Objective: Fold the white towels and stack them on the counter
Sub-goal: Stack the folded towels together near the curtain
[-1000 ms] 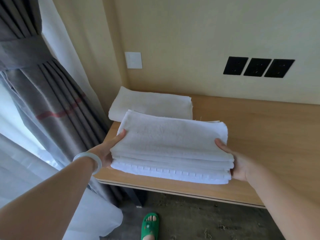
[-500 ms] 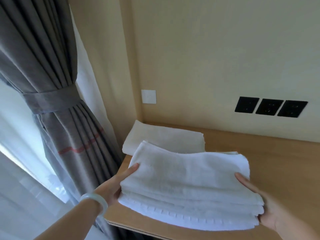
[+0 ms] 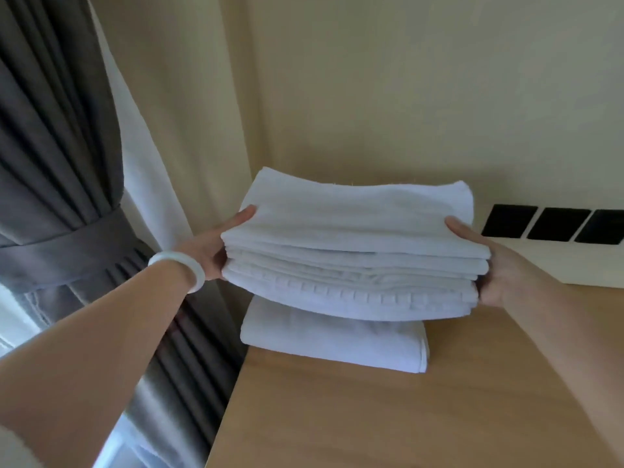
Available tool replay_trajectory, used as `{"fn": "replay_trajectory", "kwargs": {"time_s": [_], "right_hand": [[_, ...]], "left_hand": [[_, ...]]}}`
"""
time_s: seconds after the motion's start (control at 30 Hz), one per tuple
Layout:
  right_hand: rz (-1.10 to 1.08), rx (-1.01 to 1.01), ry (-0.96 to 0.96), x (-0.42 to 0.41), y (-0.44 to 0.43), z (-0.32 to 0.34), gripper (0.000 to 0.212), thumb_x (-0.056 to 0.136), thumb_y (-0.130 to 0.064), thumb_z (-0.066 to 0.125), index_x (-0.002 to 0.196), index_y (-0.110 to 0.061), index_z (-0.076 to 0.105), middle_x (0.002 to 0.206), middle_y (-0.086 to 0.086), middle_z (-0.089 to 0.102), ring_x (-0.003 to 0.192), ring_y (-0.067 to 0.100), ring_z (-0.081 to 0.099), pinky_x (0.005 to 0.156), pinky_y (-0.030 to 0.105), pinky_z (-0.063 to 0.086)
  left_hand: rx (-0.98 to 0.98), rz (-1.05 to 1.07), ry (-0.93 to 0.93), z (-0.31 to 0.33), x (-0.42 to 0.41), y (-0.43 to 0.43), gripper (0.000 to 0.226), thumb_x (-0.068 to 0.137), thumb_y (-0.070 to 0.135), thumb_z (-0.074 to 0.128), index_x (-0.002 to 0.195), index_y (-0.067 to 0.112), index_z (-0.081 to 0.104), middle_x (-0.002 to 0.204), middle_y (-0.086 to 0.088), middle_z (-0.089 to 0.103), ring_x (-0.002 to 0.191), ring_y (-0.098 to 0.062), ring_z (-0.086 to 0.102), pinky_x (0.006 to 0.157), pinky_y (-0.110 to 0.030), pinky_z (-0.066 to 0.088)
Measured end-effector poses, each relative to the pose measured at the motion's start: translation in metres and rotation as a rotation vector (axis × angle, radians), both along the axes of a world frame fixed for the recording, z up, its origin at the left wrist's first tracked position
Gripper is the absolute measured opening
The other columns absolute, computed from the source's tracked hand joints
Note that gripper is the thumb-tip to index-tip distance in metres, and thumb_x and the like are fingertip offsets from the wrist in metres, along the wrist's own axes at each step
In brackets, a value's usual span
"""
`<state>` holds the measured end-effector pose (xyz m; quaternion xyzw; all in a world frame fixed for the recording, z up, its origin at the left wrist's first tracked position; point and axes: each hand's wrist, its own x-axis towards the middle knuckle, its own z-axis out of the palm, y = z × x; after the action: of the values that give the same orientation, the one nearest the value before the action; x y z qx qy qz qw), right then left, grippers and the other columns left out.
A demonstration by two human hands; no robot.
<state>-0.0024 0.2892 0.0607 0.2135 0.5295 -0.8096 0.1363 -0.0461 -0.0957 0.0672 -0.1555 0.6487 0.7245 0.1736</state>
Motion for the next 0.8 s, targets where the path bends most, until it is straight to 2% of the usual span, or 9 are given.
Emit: {"fn": "replay_trajectory", "kwargs": {"time_s": [0.1,0.17,0.23,0.3,0.4,0.5,0.63,0.73,0.8], "right_hand": [[0.003,0.046,-0.107,-0.027,-0.014,-0.054,0.065,0.063,-0.047,0.087,0.115,-0.014,0.071,0.112,0.011,0.071,0.102,0.033,0.068,0.097,0.051,0.049],[0.020,0.054,-0.151,-0.034,-0.018,-0.092,0.075,0.059,-0.050,0.089,0.121,-0.014,0.067,0.117,0.011,0.069,0.106,0.035,0.067,0.100,0.052,0.047],[0.029,0.063,-0.156,-0.035,-0.018,-0.113,0.076,0.062,-0.054,0.086,0.124,-0.016,0.065,0.119,0.010,0.069,0.108,0.033,0.066,0.101,0.049,0.046],[0.028,0.088,-0.132,-0.035,-0.018,-0.116,0.067,0.070,-0.055,0.080,0.122,-0.016,0.066,0.118,0.009,0.069,0.108,0.030,0.066,0.100,0.046,0.048],[0.035,0.086,-0.135,-0.033,-0.020,-0.107,0.057,0.075,-0.051,0.077,0.117,-0.014,0.068,0.114,0.010,0.071,0.104,0.029,0.068,0.094,0.044,0.051],[0.024,0.122,-0.108,-0.038,-0.020,-0.090,0.056,0.071,-0.046,0.081,0.116,-0.014,0.070,0.114,0.011,0.070,0.105,0.031,0.067,0.099,0.047,0.048],[-0.004,0.082,-0.107,-0.041,-0.015,-0.084,0.039,0.071,-0.044,0.081,0.096,-0.015,0.078,0.108,0.009,0.073,0.100,0.027,0.069,0.098,0.045,0.048],[0.083,0.095,-0.144,-0.032,-0.016,-0.105,0.049,0.077,-0.047,0.075,0.114,-0.014,0.071,0.114,0.011,0.071,0.106,0.030,0.067,0.103,0.048,0.044],[0.121,0.100,-0.134,-0.028,-0.016,-0.110,0.050,0.080,-0.049,0.071,0.116,-0.014,0.069,0.115,0.011,0.070,0.105,0.032,0.067,0.101,0.047,0.045]], "left_hand": [[-0.013,0.013,-0.116,-0.055,-0.026,-0.012,0.072,0.062,0.059,0.084,0.119,0.018,0.067,0.113,-0.009,0.072,0.109,-0.033,0.065,0.094,-0.050,0.051],[-0.001,-0.024,-0.166,-0.092,-0.033,-0.016,0.069,0.068,0.059,0.081,0.121,0.018,0.067,0.116,-0.009,0.071,0.109,-0.032,0.066,0.095,-0.049,0.051],[0.038,-0.025,-0.153,-0.115,-0.040,-0.021,0.065,0.073,0.059,0.077,0.124,0.019,0.066,0.119,-0.006,0.071,0.110,-0.028,0.067,0.099,-0.045,0.048],[0.065,-0.043,-0.128,-0.122,-0.045,-0.025,0.062,0.077,0.059,0.072,0.126,0.021,0.065,0.120,-0.004,0.070,0.113,-0.025,0.065,0.103,-0.043,0.045],[0.063,-0.111,-0.121,-0.115,-0.045,-0.026,0.056,0.082,0.058,0.067,0.125,0.021,0.065,0.121,-0.004,0.070,0.110,-0.024,0.067,0.100,-0.043,0.046],[0.069,-0.144,-0.088,-0.102,-0.046,-0.025,0.055,0.085,0.055,0.064,0.127,0.019,0.064,0.122,-0.007,0.069,0.112,-0.026,0.066,0.102,-0.045,0.045],[0.096,-0.132,-0.043,-0.102,-0.045,-0.026,0.054,0.085,0.054,0.064,0.127,0.019,0.063,0.122,-0.005,0.069,0.112,-0.025,0.066,0.101,-0.045,0.046],[0.067,-0.135,-0.097,-0.122,-0.038,-0.025,0.055,0.083,0.052,0.068,0.126,0.018,0.063,0.122,-0.006,0.069,0.110,-0.025,0.067,0.104,-0.046,0.044],[0.047,-0.123,-0.115,-0.126,-0.041,-0.026,0.057,0.082,0.054,0.070,0.125,0.018,0.064,0.120,-0.006,0.070,0.110,-0.026,0.067,0.105,-0.046,0.044]]}}
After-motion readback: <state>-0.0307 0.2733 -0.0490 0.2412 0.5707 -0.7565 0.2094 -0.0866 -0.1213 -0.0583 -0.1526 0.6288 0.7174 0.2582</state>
